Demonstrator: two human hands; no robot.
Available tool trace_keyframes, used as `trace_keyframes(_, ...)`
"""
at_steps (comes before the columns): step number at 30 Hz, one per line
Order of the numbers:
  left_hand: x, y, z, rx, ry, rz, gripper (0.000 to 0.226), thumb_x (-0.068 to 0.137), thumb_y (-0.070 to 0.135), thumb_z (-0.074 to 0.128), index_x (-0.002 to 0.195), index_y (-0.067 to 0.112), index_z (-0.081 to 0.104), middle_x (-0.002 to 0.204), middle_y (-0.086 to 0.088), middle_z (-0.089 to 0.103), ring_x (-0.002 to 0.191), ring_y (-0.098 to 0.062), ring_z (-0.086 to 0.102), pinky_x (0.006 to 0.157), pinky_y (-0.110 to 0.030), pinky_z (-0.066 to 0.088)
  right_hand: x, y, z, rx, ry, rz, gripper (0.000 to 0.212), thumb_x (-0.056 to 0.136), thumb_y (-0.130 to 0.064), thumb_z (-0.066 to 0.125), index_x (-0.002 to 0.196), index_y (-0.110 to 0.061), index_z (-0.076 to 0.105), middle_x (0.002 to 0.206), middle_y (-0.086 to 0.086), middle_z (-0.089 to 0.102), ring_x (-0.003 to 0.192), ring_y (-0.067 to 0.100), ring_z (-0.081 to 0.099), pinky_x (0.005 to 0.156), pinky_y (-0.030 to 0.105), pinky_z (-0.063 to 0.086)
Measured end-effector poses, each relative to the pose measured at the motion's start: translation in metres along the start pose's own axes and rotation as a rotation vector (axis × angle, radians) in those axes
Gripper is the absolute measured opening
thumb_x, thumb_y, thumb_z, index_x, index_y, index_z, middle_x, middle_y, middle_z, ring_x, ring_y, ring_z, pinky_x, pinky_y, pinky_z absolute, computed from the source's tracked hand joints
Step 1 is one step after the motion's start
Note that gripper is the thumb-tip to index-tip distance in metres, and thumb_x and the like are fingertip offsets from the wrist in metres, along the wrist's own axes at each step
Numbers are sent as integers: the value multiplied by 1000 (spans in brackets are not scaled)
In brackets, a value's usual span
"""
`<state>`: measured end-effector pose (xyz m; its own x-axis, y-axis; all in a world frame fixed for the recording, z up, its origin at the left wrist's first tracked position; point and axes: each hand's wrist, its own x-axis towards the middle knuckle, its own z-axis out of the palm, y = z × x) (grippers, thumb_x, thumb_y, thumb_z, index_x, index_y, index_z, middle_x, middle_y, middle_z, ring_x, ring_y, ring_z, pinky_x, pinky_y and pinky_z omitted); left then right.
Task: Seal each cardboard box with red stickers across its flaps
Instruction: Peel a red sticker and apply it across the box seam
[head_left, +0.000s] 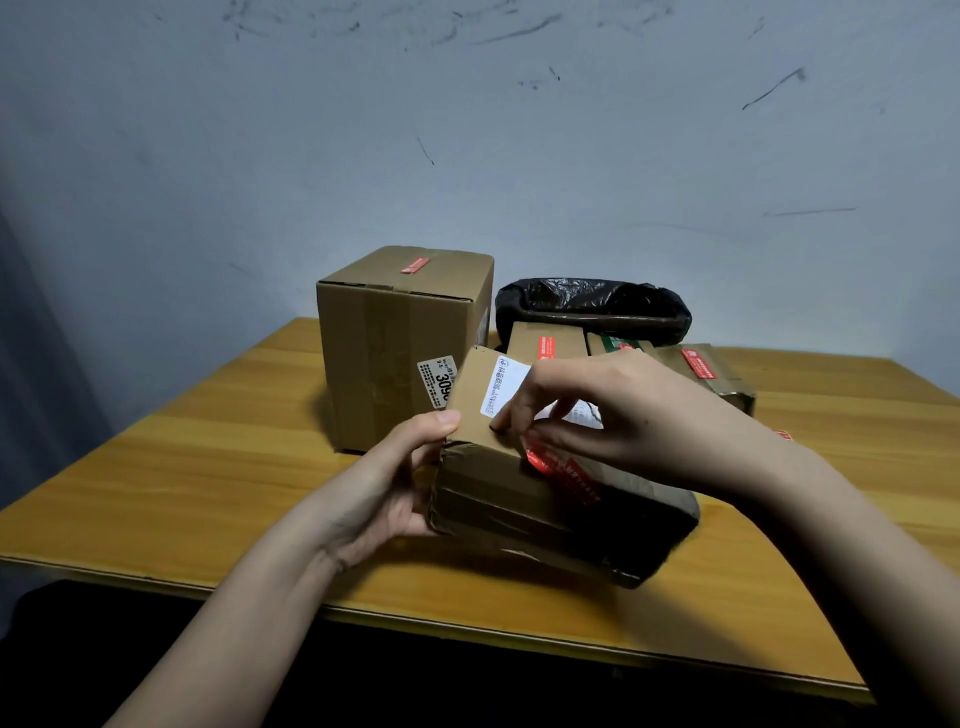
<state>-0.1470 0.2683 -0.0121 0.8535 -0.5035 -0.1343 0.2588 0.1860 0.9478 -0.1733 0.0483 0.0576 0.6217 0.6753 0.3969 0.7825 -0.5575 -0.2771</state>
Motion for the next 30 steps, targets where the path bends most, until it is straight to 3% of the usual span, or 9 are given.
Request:
trace_keyframes(6, 0, 0, 1, -27, -21, -5, 73, 56, 44, 73, 123, 20, 58, 108, -10, 71, 92, -23, 70, 71, -45, 60, 0, 1, -1, -36, 11, 0, 11, 90, -13, 59, 97, -20, 63, 97, -17, 67, 94, 1, 62, 77, 28, 50)
trace_keyframes(11, -1, 1, 2, -40, -15, 3, 70, 53, 44, 72, 118, 22, 60, 106, -9, 72, 90, -23, 70, 71, -46, 60, 2, 6, -1, 80, 12, 49, 13, 91, -8, 62, 97, -19, 66, 95, -6, 67, 92, 13, 63, 78, 30, 52)
trace_keyframes(17, -2, 1, 5, -34, -18, 22, 70, 54, 45, 70, 119, 22, 57, 78, 2, 71, 70, -14, 70, 71, -45, 58, 0, 10, 3, 222, 55, 96, 19, 90, -14, 60, 101, -26, 69, 98, -5, 65, 94, 18, 62, 81, 41, 52)
trace_keyframes(23, 0, -1, 4, -30, -2, 9, 61, 62, 43, 68, 119, 22, 57, 68, 6, 68, 65, -12, 68, 77, -48, 54, -7, 10, 6, 344, 110, 136, 39, 90, -7, 64, 116, -36, 64, 96, -13, 64, 93, 12, 63, 81, 22, 51)
trace_keyframes(26, 2, -3, 1, -29, 24, -1, 66, 61, 45, 70, 122, 24, 58, 70, 5, 68, 65, -14, 69, 78, -50, 54, -8, 5, 8, 401, 125, 127, 47, 89, -2, 64, 125, -32, 58, 92, -5, 65, 89, 17, 65, 83, 32, 54)
trace_keyframes(30, 5, -4, -1, -53, 53, -5, 55, 66, 44, 69, 118, 29, 62, 82, -1, 72, 71, -21, 71, 78, -53, 55, -7, 0, 7, 385, 145, 130, 46, 87, 0, 65, 125, -26, 58, 91, -12, 65, 88, 16, 66, 83, 40, 54)
